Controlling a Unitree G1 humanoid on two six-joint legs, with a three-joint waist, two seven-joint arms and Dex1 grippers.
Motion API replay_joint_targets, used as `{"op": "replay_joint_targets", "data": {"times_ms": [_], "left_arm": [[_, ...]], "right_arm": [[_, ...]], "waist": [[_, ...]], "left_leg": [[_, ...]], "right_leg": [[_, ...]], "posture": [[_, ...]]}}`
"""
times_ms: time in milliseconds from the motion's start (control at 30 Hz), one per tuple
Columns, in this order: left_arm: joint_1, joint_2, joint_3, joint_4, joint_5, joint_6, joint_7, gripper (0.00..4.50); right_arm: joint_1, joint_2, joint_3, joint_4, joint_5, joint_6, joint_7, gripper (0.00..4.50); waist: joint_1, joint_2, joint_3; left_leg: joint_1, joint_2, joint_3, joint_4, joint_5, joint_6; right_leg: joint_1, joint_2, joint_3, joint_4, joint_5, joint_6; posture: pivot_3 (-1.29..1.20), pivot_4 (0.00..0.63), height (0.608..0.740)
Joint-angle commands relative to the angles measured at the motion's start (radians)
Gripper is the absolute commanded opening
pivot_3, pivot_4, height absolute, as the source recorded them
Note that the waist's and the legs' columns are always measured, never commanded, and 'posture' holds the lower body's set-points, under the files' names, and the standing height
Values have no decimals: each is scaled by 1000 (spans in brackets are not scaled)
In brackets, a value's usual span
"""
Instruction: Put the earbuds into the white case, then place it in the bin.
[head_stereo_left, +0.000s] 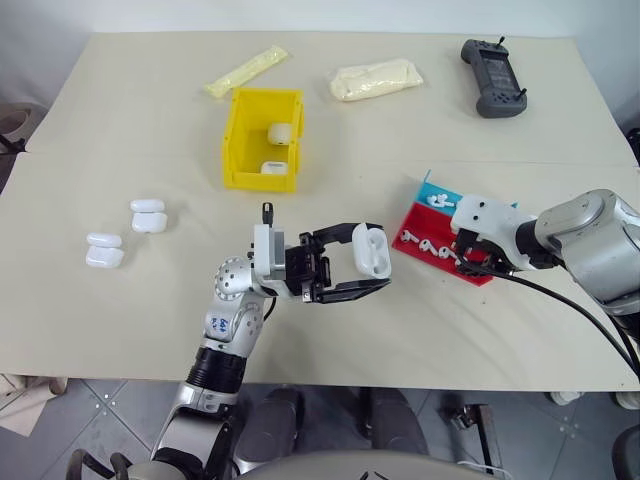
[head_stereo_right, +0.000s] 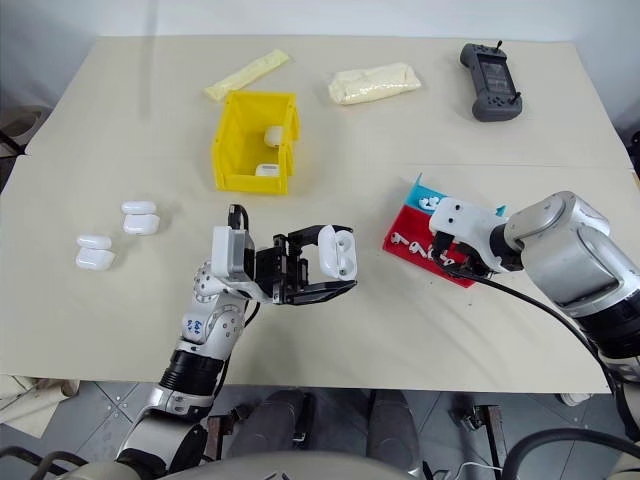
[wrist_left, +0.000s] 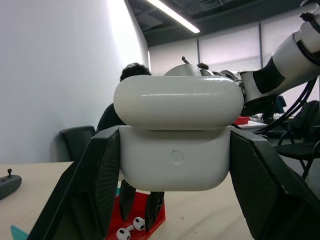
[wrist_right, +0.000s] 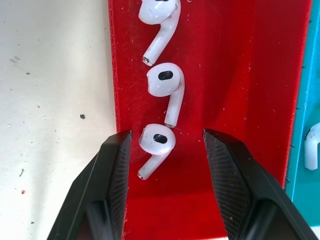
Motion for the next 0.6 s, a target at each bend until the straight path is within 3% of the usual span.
{"op": "replay_joint_targets", "data": {"times_ms": [33, 300, 400, 533, 600], "left_arm": [[-10, -6, 5, -14, 4, -21, 8, 2808], [-15, -6, 5, -6, 3, -24, 4, 2808], [-17, -5, 7, -4, 2, -26, 3, 2808], [-18, -5, 7, -2, 1, -26, 1, 2808], [-18, -5, 7, -2, 2, -26, 1, 2808]], "right_arm": [[11, 10, -1, -1, 10, 42, 1, 2346], [29, 37, -33, -12, 51, 143, -16, 2346], [35, 43, -40, -24, 63, 164, -28, 1751], [38, 39, -40, -31, 72, 171, -42, 514], [39, 37, -43, -29, 73, 169, -51, 501]], "waist": [[0, 0, 0], [1, 0, 0], [0, 0, 0], [0, -1, 0], [0, -1, 0]], "left_leg": [[0, 0, 0, 0, 0, 0], [0, 0, 0, 0, 0, 0], [0, 0, 0, 0, 0, 0], [1, 0, 0, 0, 0, 0], [1, 0, 0, 0, 0, 0]], "right_leg": [[0, 0, 0, 0, 0, 0], [0, 0, 0, 0, 0, 0], [0, 0, 0, 0, 0, 0], [1, 0, 0, 1, 0, 0], [1, 0, 0, 1, 0, 0]], "posture": [[0, 150, 740], [0, 150, 740], [0, 150, 740], [0, 150, 740], [0, 150, 740]]}}
